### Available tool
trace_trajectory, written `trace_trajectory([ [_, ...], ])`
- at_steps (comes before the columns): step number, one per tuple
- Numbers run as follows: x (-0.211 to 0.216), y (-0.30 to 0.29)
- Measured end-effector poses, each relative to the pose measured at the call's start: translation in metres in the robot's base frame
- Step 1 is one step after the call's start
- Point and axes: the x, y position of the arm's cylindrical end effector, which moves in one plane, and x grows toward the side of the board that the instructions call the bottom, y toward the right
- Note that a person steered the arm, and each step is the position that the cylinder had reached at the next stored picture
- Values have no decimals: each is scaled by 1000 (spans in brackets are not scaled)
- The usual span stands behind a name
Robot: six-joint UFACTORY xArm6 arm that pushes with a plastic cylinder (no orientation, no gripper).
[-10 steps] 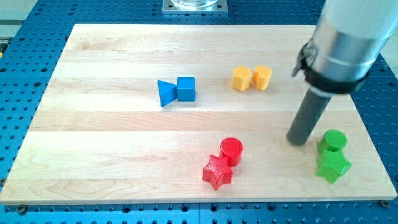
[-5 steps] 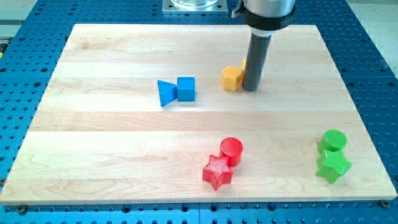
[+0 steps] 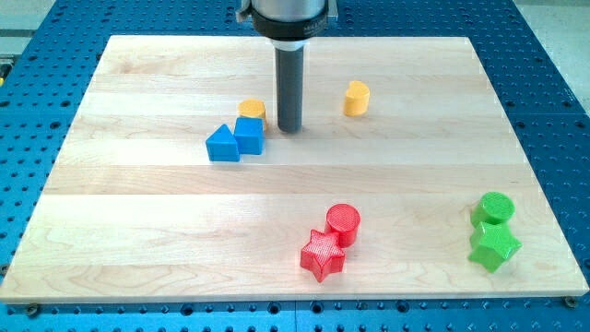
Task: Push the hexagon at the top left of the board
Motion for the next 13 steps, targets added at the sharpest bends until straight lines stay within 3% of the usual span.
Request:
trace_trajectory([
  [3, -11, -148],
  [6, -126, -96],
  [7, -130, -136],
  [9, -106, -94],
  [11, -108, -213],
  [12, -90, -190],
  [13, -88, -232],
])
